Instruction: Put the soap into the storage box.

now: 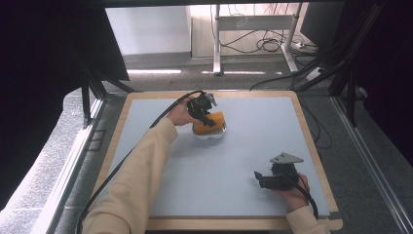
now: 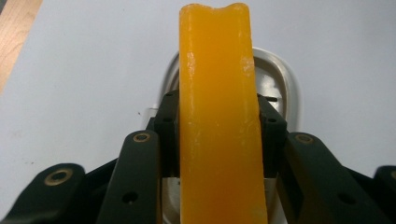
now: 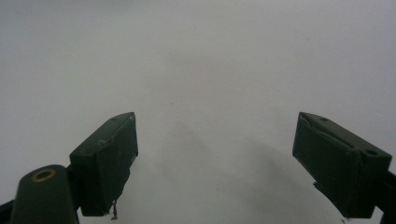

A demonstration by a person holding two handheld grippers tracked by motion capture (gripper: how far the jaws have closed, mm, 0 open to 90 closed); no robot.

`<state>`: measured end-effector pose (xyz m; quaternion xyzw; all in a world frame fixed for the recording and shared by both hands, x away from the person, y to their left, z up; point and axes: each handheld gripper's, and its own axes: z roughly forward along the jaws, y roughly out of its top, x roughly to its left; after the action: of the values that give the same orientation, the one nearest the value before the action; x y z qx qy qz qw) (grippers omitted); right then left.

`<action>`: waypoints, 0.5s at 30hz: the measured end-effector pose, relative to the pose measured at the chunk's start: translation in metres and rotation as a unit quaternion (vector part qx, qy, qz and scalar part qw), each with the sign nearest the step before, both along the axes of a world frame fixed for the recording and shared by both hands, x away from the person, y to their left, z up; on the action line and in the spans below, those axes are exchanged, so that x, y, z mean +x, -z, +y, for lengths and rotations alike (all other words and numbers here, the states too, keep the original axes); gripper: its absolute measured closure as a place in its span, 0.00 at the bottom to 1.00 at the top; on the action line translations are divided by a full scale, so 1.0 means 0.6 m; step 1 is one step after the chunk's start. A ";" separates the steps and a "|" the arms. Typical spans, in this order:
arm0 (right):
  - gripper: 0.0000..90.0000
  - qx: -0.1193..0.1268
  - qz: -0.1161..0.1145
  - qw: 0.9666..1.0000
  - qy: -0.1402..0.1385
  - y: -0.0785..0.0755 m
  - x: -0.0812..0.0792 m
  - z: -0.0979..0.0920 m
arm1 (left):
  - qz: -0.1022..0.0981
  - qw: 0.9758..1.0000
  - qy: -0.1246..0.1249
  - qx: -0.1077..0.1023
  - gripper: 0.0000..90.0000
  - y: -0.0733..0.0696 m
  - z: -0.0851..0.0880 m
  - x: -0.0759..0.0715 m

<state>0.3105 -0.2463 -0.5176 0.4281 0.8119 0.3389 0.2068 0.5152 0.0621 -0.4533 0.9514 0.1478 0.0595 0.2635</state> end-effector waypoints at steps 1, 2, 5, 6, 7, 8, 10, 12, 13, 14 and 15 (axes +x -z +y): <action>0.16 0.000 0.001 1.000 0.000 0.000 0.000 0.000 | 0.000 1.000 0.000 0.000 0.69 0.000 0.001 0.001; 0.16 0.000 0.001 1.000 -0.001 0.000 0.000 0.000 | -0.004 1.000 0.001 0.001 0.69 0.000 0.001 0.001; 0.16 0.000 0.003 1.000 -0.002 0.001 0.000 0.001 | -0.021 1.000 -0.004 0.003 0.69 0.000 0.000 -0.001; 0.16 0.000 0.002 1.000 -0.002 0.001 0.000 0.001 | -0.027 1.000 -0.005 0.006 0.68 -0.001 0.000 -0.002; 0.16 0.000 0.002 1.000 -0.002 0.001 -0.001 0.001 | -0.038 0.999 -0.008 0.009 0.67 -0.003 0.000 -0.003; 0.16 0.000 0.002 1.000 -0.002 0.000 -0.001 0.001 | -0.045 0.999 -0.012 0.012 0.65 -0.005 0.000 -0.004; 0.16 0.001 0.004 1.000 -0.003 0.001 0.000 0.001 | -0.065 0.997 -0.023 0.017 0.55 -0.012 0.000 -0.006; 0.16 0.000 0.004 1.000 -0.003 0.001 0.000 0.001 | -0.077 0.996 -0.032 0.012 0.54 -0.021 0.003 -0.007; 0.16 0.000 0.005 1.000 -0.003 0.002 0.000 0.001 | -0.084 0.996 -0.037 0.008 0.51 -0.025 0.005 -0.008; 0.16 0.000 0.005 1.000 -0.003 0.002 0.000 0.001 | -0.093 0.995 -0.041 0.008 0.49 -0.030 0.007 -0.008; 0.16 -0.001 0.006 1.000 -0.003 0.002 0.000 0.001 | -0.102 0.994 -0.048 0.006 0.46 -0.034 0.009 -0.010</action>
<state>0.3106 -0.2455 -0.5187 0.4272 0.8148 0.3363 0.2015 0.5095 0.0675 -0.4327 0.9338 0.1649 0.1695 0.2684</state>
